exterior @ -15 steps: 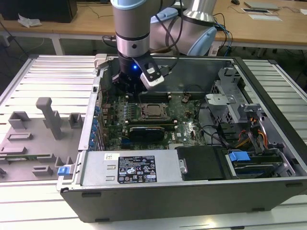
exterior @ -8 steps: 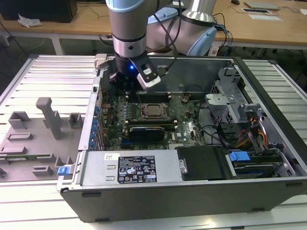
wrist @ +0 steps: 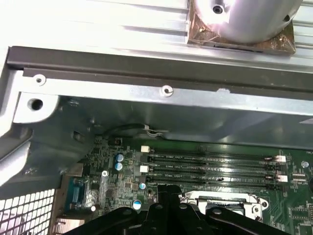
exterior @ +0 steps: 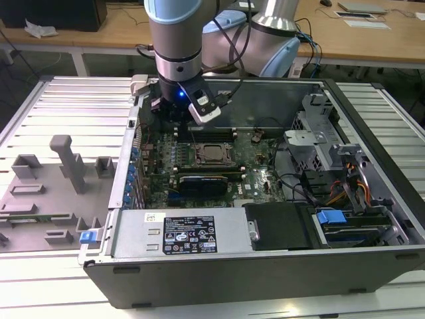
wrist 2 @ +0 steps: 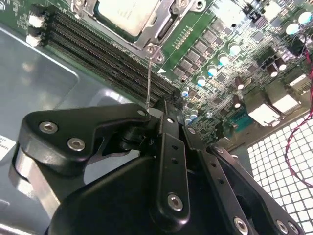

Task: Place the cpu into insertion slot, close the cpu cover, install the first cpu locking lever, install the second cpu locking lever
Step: 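Install the first cpu locking lever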

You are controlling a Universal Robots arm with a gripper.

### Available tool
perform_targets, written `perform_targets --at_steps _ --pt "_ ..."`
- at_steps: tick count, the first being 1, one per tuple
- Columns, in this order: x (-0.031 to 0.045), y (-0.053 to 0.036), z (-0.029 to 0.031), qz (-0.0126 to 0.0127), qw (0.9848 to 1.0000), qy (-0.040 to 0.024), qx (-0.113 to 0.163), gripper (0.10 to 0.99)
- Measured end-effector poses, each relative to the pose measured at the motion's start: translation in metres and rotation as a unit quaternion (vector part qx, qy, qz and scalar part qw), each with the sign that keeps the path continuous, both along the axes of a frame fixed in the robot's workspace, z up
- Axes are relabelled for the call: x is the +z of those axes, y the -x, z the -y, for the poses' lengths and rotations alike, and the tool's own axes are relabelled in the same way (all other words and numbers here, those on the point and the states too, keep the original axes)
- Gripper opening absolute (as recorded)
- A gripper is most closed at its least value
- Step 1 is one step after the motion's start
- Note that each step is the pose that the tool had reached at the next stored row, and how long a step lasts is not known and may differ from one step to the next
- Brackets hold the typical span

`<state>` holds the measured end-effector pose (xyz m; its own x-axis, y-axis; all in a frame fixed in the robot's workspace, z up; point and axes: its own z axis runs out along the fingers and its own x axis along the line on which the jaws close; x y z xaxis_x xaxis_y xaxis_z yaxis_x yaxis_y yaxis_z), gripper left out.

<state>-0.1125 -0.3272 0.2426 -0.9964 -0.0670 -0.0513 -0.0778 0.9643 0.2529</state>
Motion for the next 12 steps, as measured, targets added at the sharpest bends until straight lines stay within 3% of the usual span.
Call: perform_targets --at_steps 3,12 --pt "0.0 -0.0007 0.0001 -0.0001 1.0 0.0 0.0 0.106" --pt "-0.0001 -0.0192 0.0001 0.0 1.0 0.0 0.0 0.106"
